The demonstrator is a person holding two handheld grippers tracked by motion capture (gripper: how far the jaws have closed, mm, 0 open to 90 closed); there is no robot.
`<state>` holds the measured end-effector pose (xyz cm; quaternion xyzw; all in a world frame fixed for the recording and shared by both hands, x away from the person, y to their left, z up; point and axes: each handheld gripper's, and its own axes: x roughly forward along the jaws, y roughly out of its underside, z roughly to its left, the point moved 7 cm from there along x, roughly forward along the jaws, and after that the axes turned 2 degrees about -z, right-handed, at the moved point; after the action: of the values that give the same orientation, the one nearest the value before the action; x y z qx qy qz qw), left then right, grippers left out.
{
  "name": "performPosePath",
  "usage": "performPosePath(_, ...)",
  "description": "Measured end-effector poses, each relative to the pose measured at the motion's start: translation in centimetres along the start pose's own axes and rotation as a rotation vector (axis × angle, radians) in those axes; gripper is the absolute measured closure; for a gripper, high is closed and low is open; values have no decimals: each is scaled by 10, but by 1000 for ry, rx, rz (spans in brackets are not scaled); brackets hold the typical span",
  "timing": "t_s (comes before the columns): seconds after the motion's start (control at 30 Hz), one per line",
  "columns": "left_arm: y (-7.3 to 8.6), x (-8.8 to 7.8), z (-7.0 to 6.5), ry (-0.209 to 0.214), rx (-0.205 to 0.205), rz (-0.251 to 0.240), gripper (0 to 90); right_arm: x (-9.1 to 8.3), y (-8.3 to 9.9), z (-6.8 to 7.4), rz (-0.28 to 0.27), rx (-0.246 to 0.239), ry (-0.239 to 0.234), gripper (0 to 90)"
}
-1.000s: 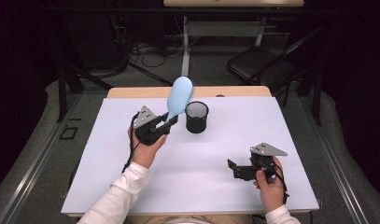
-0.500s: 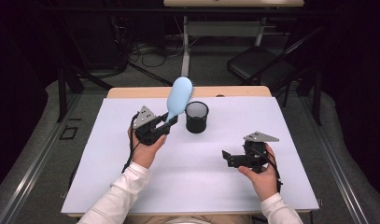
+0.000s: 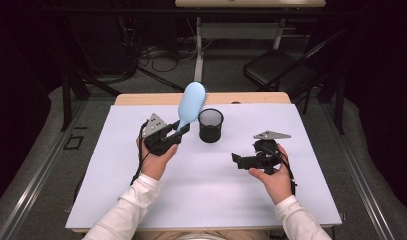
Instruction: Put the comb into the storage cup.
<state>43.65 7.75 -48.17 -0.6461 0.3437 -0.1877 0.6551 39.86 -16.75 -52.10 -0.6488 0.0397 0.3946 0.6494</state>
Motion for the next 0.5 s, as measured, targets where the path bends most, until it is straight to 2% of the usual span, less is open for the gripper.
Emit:
performPosePath(0.3, -1, -1, 1, -3, -1, -3, 693, 5, -20, 1, 10, 38, -37, 0)
performPosePath(0.5, 0, 0, 0, -1, 0, -6, 694, 7, -34, 0, 8, 52, -42, 0)
